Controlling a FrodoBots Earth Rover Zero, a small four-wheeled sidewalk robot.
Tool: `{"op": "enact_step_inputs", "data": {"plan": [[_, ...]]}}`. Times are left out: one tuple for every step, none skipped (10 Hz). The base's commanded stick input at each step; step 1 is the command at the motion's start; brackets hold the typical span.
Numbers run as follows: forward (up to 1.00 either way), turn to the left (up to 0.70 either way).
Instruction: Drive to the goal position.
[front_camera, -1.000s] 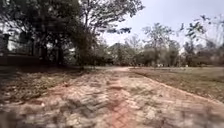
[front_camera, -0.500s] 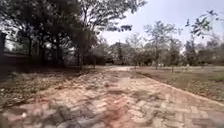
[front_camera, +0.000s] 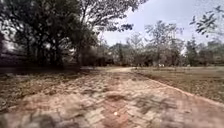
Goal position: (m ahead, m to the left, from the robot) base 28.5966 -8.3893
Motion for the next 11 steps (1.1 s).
{"op": "enact_step_inputs", "data": {"plan": [[0.70,0.00],[0.70,0.00],[0.70,0.00],[0.70,0.00],[0.70,0.00],[0.70,0.00],[0.70,0.00],[0.70,0.00],[0.70,0.00],[0.70,0.00],[0.70,0.00]]}}
